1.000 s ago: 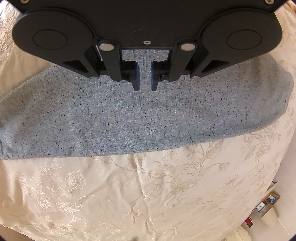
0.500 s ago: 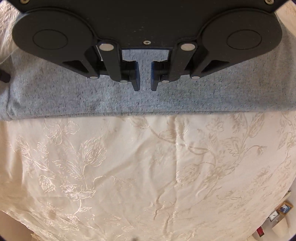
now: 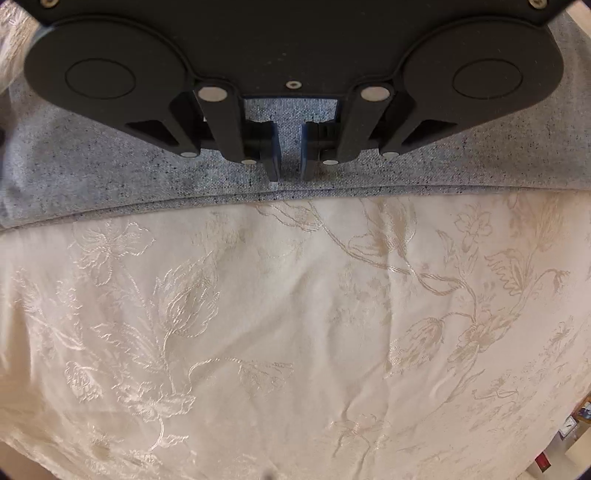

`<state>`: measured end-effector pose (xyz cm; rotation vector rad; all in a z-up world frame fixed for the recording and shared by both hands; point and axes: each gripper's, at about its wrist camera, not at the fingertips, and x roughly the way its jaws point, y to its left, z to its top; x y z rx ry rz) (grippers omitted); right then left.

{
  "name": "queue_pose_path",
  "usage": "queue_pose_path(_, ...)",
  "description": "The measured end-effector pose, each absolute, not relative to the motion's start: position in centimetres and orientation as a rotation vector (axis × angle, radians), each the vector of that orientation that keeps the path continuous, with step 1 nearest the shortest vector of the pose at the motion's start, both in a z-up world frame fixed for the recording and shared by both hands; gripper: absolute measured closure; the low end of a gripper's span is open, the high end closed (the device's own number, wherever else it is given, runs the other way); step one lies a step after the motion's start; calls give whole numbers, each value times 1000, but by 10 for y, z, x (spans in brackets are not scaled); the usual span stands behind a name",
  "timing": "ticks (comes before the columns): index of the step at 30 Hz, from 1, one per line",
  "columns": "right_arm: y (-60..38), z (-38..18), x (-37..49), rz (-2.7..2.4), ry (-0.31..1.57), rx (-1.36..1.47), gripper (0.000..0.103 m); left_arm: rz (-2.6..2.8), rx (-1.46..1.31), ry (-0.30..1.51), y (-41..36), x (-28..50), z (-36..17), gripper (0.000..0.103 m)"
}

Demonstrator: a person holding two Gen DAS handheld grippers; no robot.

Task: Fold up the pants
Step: 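Close the right tool on the cuff and lift it, then fold the held cuff over the pants and open the right tool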

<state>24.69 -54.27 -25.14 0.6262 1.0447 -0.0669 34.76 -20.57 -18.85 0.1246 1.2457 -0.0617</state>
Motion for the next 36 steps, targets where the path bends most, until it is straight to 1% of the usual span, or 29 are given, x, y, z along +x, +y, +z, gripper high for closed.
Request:
queue_pose_path(3,-542,-247,247,-64,1044,616,86,-94,92,1233,-200,319,-170,81)
queue_pose_path(7,-542,-240,246,-60,1039,611,86,-141,80,1269,-202,280,-168,81)
queue_pose_path(10,-542,-231,246,-55,1029,611,86,-155,99,1302,-208,260,-181,81)
queue_pose_path(13,-539,-221,247,-53,1022,589,86,-155,95,1370,-210,259,-206,82)
queue_pose_path(15,-537,-215,247,-55,1018,577,86,-153,88,1367,-210,261,-209,82)
queue_pose_path(19,-522,-197,249,-60,1002,508,86,-163,-12,1323,-189,265,-185,82)
queue_pose_path(22,-500,-172,249,-48,969,431,86,-147,15,1258,-162,259,-164,82)
queue_pose_path(27,-436,-117,247,30,891,321,86,-116,7,1209,-94,249,-143,82)
queue_pose_path(31,-353,-77,238,133,829,243,86,-76,-3,1187,-34,237,-136,82)
queue_pose_path(34,-280,-68,233,228,819,223,86,-29,-9,1180,11,225,-134,82)
queue_pose_path(36,-234,-76,230,284,833,202,86,0,-13,1188,37,219,-137,82)
